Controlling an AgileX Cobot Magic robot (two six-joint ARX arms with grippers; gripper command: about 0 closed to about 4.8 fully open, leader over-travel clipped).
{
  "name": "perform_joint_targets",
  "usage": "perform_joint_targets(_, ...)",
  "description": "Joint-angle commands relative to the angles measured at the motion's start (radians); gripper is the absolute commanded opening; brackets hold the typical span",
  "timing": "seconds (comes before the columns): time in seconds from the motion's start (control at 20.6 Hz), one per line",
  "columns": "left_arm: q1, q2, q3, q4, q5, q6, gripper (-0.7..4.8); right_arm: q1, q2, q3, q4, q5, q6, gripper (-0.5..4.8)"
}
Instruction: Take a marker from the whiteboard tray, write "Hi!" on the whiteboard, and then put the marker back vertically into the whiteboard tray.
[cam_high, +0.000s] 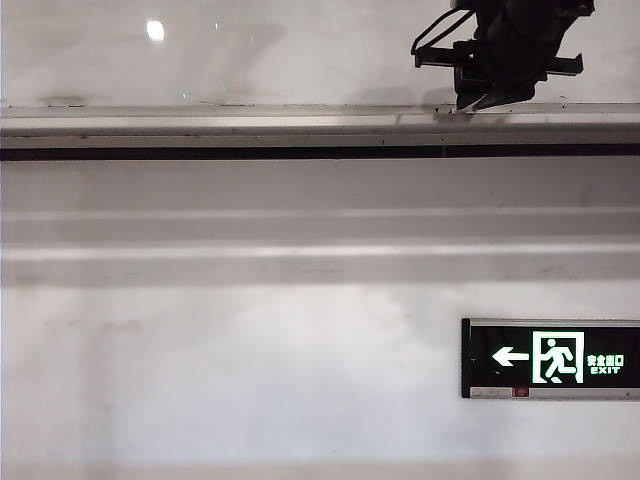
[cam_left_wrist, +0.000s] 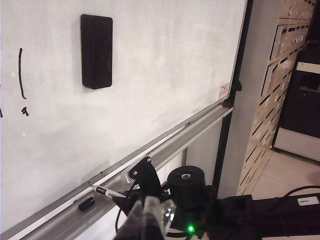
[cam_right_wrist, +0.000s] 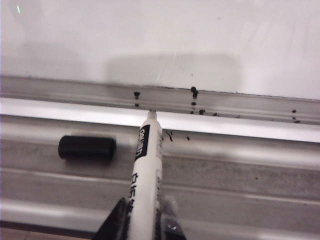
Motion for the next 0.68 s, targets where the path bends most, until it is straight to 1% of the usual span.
perform_joint_targets(0.05,0.000,-0.003,0.006,0.013,0.005,0.000,-0.06,0.001,0.003,0.004,0.038,0.000,0.002,-0.02)
perform_joint_targets(0.19,0.000,-0.003,0.006,0.011,0.005,0.000,-0.06,0.001,0.004,0.004,0.038,0.000,0.002,0.03)
perform_joint_targets(0.24,0.000,-0.003,0.006,0.010,0.005,0.000,-0.06,0.001,0.004,0.004,0.038,0.000,0.002,0.42)
perform_joint_targets(0.29,0.000,-0.003,0.006,0.006,0.005,0.000,-0.06,0.001,0.004,0.004,0.038,-0.001,0.002,1.05)
perform_joint_targets(0.34,0.000,-0.003,0.006,-0.001,0.005,0.000,-0.06,0.001,0.004,0.004,0.038,-0.004,0.002,1.40)
perform_joint_targets(0.49,0.000,-0.003,0.006,-0.004,0.005,0.000,-0.06,0.001,0.004,0.004,0.039,-0.004,0.002,1.40)
perform_joint_targets(0.53,0.000,-0.003,0.006,-0.004,0.005,0.000,-0.06,0.002,0.004,0.004,0.040,-0.004,0.002,1.63)
perform_joint_targets(0.63,0.000,-0.003,0.006,-0.005,0.005,0.000,-0.06,0.002,0.004,0.004,0.040,-0.008,0.002,1.90)
perform_joint_targets(0.68,0.000,-0.003,0.006,-0.005,0.005,0.000,-0.06,0.002,0.003,0.004,0.040,-0.010,0.002,1.90)
